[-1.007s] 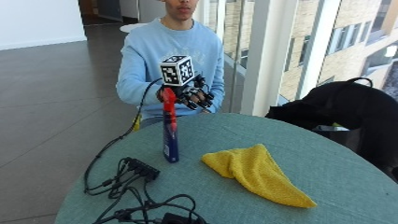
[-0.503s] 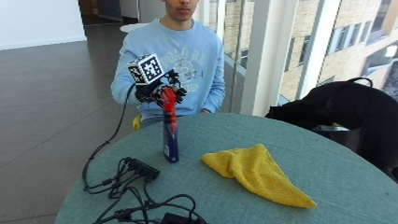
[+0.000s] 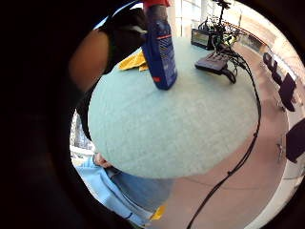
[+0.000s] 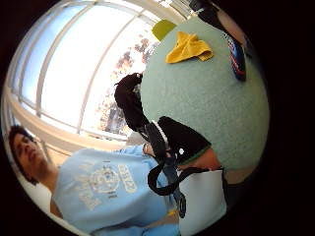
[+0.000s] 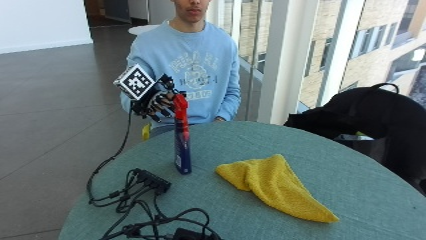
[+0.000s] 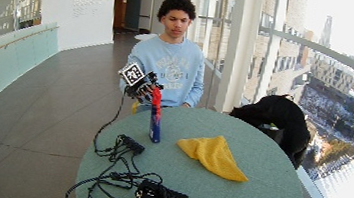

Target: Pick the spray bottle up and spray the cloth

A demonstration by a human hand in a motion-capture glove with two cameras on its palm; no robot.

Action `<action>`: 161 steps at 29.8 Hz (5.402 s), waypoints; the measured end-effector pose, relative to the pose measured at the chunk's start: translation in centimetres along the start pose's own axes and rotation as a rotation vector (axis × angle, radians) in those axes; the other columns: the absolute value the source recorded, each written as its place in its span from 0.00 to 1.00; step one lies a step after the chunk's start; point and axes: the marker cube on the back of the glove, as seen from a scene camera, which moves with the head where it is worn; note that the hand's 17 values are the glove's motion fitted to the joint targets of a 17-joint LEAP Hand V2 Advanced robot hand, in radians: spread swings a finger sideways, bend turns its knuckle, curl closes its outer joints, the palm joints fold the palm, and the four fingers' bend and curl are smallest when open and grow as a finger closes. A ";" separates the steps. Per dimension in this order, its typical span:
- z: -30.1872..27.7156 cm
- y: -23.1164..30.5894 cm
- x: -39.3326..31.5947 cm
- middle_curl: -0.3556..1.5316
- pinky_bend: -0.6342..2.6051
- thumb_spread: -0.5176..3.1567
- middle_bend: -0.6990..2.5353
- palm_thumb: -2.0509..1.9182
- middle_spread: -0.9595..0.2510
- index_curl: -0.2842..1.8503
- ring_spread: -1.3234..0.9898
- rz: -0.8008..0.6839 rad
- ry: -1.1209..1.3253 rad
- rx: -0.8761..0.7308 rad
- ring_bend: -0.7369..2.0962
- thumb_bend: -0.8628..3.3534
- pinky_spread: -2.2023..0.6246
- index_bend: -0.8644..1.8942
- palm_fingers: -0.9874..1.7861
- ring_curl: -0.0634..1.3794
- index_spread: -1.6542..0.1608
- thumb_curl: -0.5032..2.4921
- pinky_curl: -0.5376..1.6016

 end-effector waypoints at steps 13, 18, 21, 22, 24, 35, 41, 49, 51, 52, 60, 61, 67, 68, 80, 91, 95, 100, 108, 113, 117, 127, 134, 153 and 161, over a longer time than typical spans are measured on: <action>0.1 -4.0 3.4 0.39 0.27 0.42 0.30 0.64 0.74 0.26 0.58 0.078 -0.500 0.164 0.33 0.20 0.87 0.36 0.54 0.25 0.70 0.26 0.41; 0.9 -5.9 4.3 0.39 0.28 0.42 0.30 0.64 0.75 0.25 0.58 0.078 -0.551 0.177 0.34 0.20 0.88 0.36 0.54 0.25 0.70 0.26 0.41; 1.4 -7.0 4.7 0.39 0.28 0.42 0.30 0.64 0.75 0.25 0.58 0.098 -0.571 0.184 0.34 0.20 0.88 0.35 0.54 0.25 0.70 0.26 0.41; 1.5 -7.2 4.8 0.39 0.28 0.42 0.29 0.64 0.75 0.25 0.58 0.122 -0.583 0.179 0.34 0.20 0.88 0.36 0.54 0.25 0.70 0.26 0.42; 1.7 -7.8 5.0 0.39 0.28 0.42 0.29 0.64 0.75 0.25 0.58 0.170 -0.600 0.174 0.34 0.20 0.88 0.36 0.53 0.26 0.70 0.27 0.42; 3.3 -11.0 6.5 0.39 0.29 0.41 0.29 0.66 0.75 0.25 0.58 0.241 -0.621 0.154 0.35 0.20 0.88 0.36 0.53 0.26 0.70 0.27 0.42; 3.7 -12.3 6.5 0.39 0.29 0.41 0.29 0.66 0.75 0.24 0.59 0.248 -0.699 0.128 0.35 0.20 0.88 0.36 0.53 0.26 0.70 0.27 0.42; 4.6 -13.8 6.7 0.40 0.28 0.41 0.31 0.67 0.74 0.24 0.58 0.249 -0.663 0.109 0.36 0.20 0.87 0.35 0.56 0.26 0.70 0.27 0.42; 4.8 -14.0 6.8 0.40 0.28 0.41 0.31 0.67 0.74 0.24 0.58 0.248 -0.650 0.118 0.37 0.20 0.87 0.35 0.57 0.27 0.70 0.27 0.41; 4.9 -14.2 6.9 0.40 0.27 0.41 0.32 0.67 0.74 0.24 0.58 0.248 -0.643 0.127 0.37 0.20 0.87 0.35 0.57 0.27 0.71 0.27 0.41; 5.3 -14.4 7.1 0.41 0.24 0.40 0.33 0.74 0.71 0.27 0.56 0.239 -0.593 0.247 0.38 0.23 0.87 0.40 0.68 0.27 0.73 0.30 0.39; 5.2 -14.3 7.2 0.41 0.24 0.39 0.32 0.75 0.71 0.27 0.55 0.239 -0.585 0.259 0.39 0.23 0.87 0.39 0.68 0.27 0.74 0.31 0.39; 4.9 -14.5 7.2 0.41 0.25 0.36 0.31 0.77 0.70 0.29 0.55 0.242 -0.546 0.309 0.40 0.23 0.87 0.38 0.71 0.29 0.75 0.33 0.39; 4.8 -14.5 7.1 0.41 0.25 0.36 0.31 0.78 0.70 0.30 0.55 0.238 -0.539 0.304 0.40 0.23 0.87 0.38 0.71 0.30 0.75 0.33 0.40; 3.3 -15.3 5.0 0.42 0.25 0.32 0.30 0.78 0.70 0.31 0.55 0.180 -0.474 0.232 0.40 0.21 0.85 0.37 0.75 0.31 0.77 0.35 0.40; 1.4 -18.1 2.3 0.43 0.27 0.32 0.30 0.77 0.72 0.30 0.56 0.177 -0.333 0.080 0.43 0.20 0.84 0.35 0.77 0.32 0.77 0.37 0.41; 1.7 -19.3 1.2 0.44 0.27 0.32 0.31 0.77 0.72 0.30 0.56 0.173 -0.309 0.036 0.44 0.20 0.83 0.35 0.78 0.32 0.78 0.37 0.42; 2.4 -21.1 0.1 0.44 0.28 0.32 0.32 0.76 0.73 0.30 0.56 0.181 -0.279 -0.044 0.45 0.20 0.82 0.36 0.79 0.32 0.78 0.37 0.42; 3.8 -22.6 -0.5 0.44 0.28 0.32 0.32 0.76 0.74 0.30 0.57 0.214 -0.266 -0.126 0.46 0.20 0.82 0.36 0.79 0.32 0.79 0.38 0.42; 4.6 -22.9 -0.5 0.44 0.29 0.32 0.33 0.76 0.74 0.30 0.57 0.231 -0.264 -0.162 0.46 0.20 0.82 0.36 0.79 0.32 0.79 0.38 0.42; 4.8 -22.9 -0.4 0.44 0.29 0.32 0.33 0.76 0.74 0.31 0.57 0.235 -0.259 -0.177 0.47 0.20 0.81 0.36 0.79 0.32 0.80 0.38 0.43; 5.2 -22.4 -0.4 0.44 0.29 0.32 0.33 0.75 0.75 0.31 0.57 0.231 -0.264 -0.169 0.47 0.20 0.81 0.36 0.79 0.32 0.80 0.39 0.43; 5.3 -22.6 -0.4 0.44 0.29 0.32 0.33 0.75 0.75 0.31 0.57 0.224 -0.267 -0.170 0.47 0.20 0.81 0.36 0.79 0.32 0.80 0.39 0.43; 6.3 -22.3 -1.4 0.44 0.29 0.32 0.34 0.75 0.75 0.32 0.57 0.228 -0.277 -0.194 0.48 0.20 0.81 0.37 0.79 0.31 0.80 0.39 0.43; 6.4 -22.2 -1.3 0.44 0.29 0.32 0.34 0.75 0.75 0.32 0.57 0.242 -0.278 -0.205 0.48 0.20 0.81 0.37 0.79 0.31 0.80 0.39 0.43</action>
